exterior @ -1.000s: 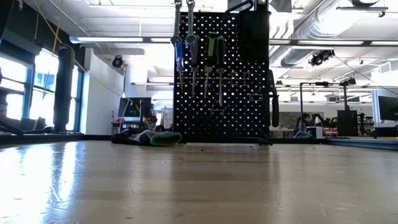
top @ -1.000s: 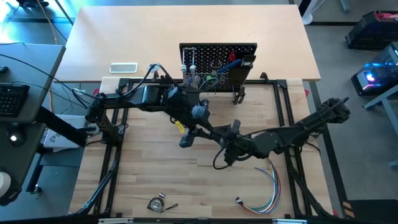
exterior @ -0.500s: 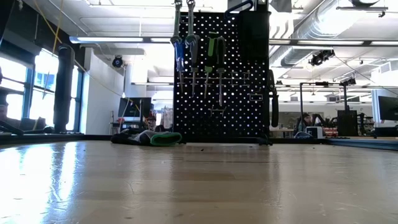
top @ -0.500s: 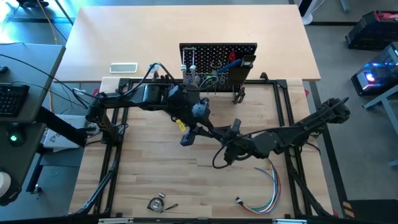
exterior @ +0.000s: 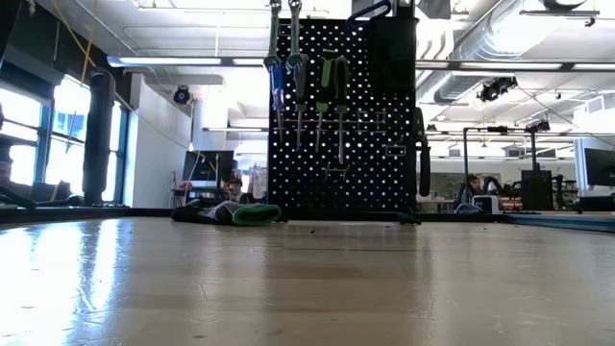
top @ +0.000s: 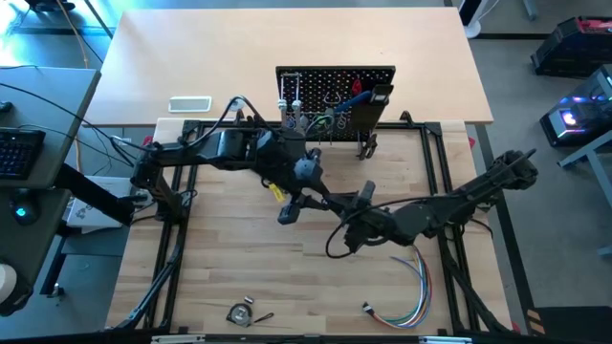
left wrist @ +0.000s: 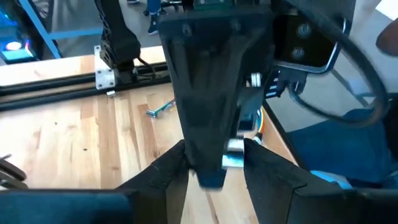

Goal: Hang tools onto peg board
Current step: Put the silver socket into the black bin on the pegboard

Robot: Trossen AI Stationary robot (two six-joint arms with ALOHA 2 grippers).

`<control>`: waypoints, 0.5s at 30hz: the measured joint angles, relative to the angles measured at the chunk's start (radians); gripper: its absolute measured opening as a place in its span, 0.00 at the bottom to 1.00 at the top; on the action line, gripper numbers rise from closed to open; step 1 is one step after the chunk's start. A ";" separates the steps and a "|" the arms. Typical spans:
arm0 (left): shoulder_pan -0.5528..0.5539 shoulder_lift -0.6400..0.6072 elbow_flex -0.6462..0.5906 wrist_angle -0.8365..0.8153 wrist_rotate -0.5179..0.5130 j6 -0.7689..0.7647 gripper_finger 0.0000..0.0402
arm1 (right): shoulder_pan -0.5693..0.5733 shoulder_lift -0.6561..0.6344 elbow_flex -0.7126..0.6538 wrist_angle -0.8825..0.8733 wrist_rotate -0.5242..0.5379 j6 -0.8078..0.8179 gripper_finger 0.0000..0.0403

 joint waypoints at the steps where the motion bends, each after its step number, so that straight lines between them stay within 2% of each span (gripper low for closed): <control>1: 0.001 -0.006 0.000 -0.007 -0.003 0.006 0.35 | 0.006 -0.001 0.001 0.011 0.009 -0.002 0.14; 8: 0.004 -0.039 0.000 -0.018 -0.046 0.020 0.42 | 0.040 -0.034 0.004 0.012 0.044 -0.005 0.14; 15: 0.006 -0.086 0.000 -0.064 -0.105 0.042 0.43 | 0.064 -0.110 0.004 0.089 0.099 -0.021 0.14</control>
